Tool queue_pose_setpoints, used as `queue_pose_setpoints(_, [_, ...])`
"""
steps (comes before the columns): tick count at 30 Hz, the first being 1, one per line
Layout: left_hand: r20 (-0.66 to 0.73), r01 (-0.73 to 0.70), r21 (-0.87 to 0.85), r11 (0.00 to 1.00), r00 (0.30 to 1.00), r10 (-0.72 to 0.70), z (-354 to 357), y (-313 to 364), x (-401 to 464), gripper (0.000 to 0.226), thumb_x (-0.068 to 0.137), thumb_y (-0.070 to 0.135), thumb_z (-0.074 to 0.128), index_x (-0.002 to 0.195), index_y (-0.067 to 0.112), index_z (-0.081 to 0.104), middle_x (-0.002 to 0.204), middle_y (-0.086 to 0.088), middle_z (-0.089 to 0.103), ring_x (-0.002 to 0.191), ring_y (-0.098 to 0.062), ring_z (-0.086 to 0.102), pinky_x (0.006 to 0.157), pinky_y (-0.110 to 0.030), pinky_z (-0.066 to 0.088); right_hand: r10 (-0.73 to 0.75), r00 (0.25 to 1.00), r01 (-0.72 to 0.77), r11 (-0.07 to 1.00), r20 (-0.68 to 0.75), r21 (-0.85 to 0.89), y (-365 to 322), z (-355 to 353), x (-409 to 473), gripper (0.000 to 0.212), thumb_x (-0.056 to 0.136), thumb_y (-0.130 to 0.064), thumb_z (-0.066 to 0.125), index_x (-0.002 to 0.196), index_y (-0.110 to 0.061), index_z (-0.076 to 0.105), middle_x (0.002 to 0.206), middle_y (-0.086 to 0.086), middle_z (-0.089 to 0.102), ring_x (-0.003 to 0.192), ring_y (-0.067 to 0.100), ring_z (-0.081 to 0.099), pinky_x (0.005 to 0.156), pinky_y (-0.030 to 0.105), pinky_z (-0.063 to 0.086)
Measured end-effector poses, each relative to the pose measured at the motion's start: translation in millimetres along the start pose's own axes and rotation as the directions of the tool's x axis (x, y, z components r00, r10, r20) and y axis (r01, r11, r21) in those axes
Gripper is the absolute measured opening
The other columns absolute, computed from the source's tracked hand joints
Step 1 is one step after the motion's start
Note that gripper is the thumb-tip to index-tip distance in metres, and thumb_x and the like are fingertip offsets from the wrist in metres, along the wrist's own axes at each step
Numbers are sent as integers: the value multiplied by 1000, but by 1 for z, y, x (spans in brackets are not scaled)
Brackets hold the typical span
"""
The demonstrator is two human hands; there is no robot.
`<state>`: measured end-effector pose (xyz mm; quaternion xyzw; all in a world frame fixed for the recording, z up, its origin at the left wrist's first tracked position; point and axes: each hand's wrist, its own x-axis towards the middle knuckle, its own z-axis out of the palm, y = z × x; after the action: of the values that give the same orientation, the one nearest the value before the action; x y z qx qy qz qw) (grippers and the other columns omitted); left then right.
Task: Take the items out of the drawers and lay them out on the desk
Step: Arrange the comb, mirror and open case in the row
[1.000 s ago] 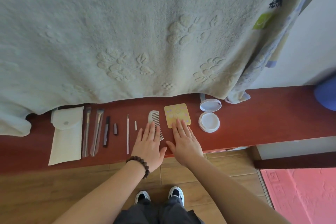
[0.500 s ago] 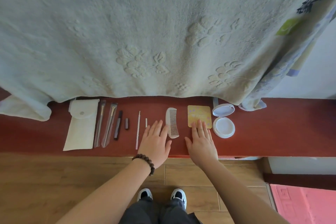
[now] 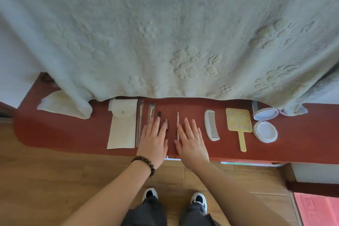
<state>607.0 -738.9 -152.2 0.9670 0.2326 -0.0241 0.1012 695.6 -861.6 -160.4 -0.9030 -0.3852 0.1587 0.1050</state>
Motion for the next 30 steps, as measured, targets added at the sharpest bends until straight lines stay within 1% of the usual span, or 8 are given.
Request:
queue_pose_setpoints(2, [83,-70,8,997,994,70,3,-5,5,61,99,31,38,153,19,12,161,-8,1,148,-28,-4,121,-44,7,49,999,-48,999,22,-26,-6,6,4,70,86,-52,-3,151,-28,2,160,0,-8,145,22,-20,118,38,-7])
queue_pose_setpoints(3, [113,-86,13,996,990,84,4,-6,7,61,100,33,34,153,21,5,161,-8,-5,148,-27,-10,121,-44,5,69,997,-68,997,34,-31,-7,8,5,74,82,-52,-8,151,-28,1,160,0,-8,145,22,-19,119,39,-6])
queue_pose_setpoints(6, [173,-91,29,995,981,85,5,-4,9,61,101,38,29,152,24,-3,161,-9,-10,147,-30,-13,121,-47,3,92,994,-89,995,63,-46,-11,9,5,71,83,-49,-8,151,-29,-2,160,-1,-9,146,21,-16,118,38,-5])
queue_pose_setpoints(8, [197,-69,36,997,979,60,7,-2,10,62,101,42,25,152,23,-5,160,-11,-10,147,-33,-12,120,-47,3,90,994,-87,995,64,-42,-13,9,7,56,97,-43,7,151,-29,-4,160,-3,-12,146,20,-17,118,38,-6])
queue_pose_setpoints(10, [209,-59,39,997,977,50,9,-1,10,62,101,41,23,151,21,-8,160,-11,-9,147,-33,-11,121,-46,3,79,995,-76,996,64,-42,-16,9,9,55,102,-36,18,150,-28,-6,159,-3,-15,146,19,-18,119,37,-5])
queue_pose_setpoints(20, [233,-43,9,999,972,40,11,14,13,61,103,34,21,150,16,-12,160,-7,-15,146,-26,-16,121,-40,1,96,989,-91,995,113,-48,-6,9,11,56,103,-36,16,151,-19,-6,159,1,-15,145,17,-18,120,35,-7])
queue_pose_setpoints(25, [232,-43,-16,999,972,46,14,33,20,63,102,33,25,151,15,-11,160,-8,-14,146,-28,-17,121,-41,0,152,983,-146,987,106,-64,15,1,7,56,102,-36,16,151,-18,-5,159,2,-14,146,17,-17,120,35,-7])
queue_pose_setpoints(30, [218,-19,-27,999,976,24,20,52,29,63,102,33,25,151,15,-10,160,-8,-12,146,-29,-16,121,-43,1,157,982,-151,986,102,-69,29,-4,12,55,103,-35,16,151,-17,-4,160,3,-11,146,19,-15,121,37,-3])
